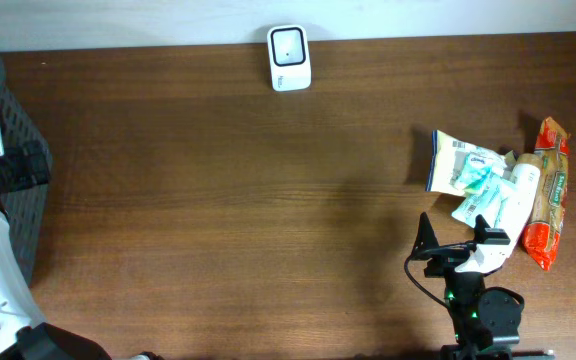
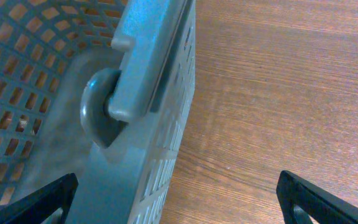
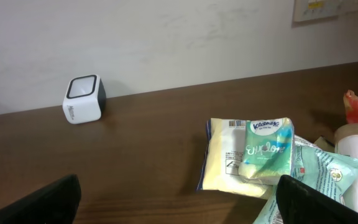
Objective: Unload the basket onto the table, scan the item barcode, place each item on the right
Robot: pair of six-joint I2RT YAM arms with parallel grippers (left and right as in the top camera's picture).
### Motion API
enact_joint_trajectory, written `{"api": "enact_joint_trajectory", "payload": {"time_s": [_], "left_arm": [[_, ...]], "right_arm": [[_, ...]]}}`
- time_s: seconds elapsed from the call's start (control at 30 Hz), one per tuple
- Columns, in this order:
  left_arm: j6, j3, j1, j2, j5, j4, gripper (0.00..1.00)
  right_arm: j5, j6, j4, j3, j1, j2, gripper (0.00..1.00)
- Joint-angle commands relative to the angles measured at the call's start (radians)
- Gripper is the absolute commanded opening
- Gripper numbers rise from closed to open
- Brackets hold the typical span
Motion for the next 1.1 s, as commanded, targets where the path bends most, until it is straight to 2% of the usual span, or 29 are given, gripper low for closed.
{"api": "enact_joint_trajectory", "payload": {"time_s": [0.0,0.1,0.23,0.33,0.4,0.63,0.87,0.9,1.07], "left_arm": [[-0.002,0.003,-0.003,-0.018,0.008,-0.002,0.99],[-0.002,0.003,-0.108,-0.119,0.008,-0.002,0.99],[-0.002,0.003,-0.365,-0.24,0.008,-0.002,0.99],[0.01,-0.001,-0.613,-0.375,-0.031,-0.05,0.99],[0.01,-0.014,-0.663,-0.425,-0.083,-0.051,0.99],[0.016,-0.091,-0.665,-0.52,-0.082,-0.011,0.99],[0.024,-0.665,-0.665,-0.821,-0.081,0.589,0.99],[0.024,-0.819,-0.665,-0.907,-0.079,0.693,0.99],[0.025,-1.145,-0.66,-1.189,-0.081,0.792,0.99]], "right_arm": [[-0.006,0.003,-0.004,-0.008,-0.006,-0.008,0.99],[-0.006,0.003,-0.004,-0.008,-0.006,-0.008,0.99],[-0.006,0.003,-0.004,-0.008,-0.006,-0.008,0.99],[-0.006,0.003,-0.004,-0.008,-0.006,-0.008,0.99],[-0.006,0.003,-0.004,-0.008,-0.006,-0.008,0.99],[-0.006,0.003,-0.004,-0.008,-0.006,-0.008,0.99],[-0.006,0.003,-0.004,-0.008,-0.006,-0.008,0.99],[-0.006,0.003,-0.004,-0.008,-0.006,-0.008,0.99],[-0.006,0.003,-0.004,-0.008,-0.006,-0.008,0.99]]}}
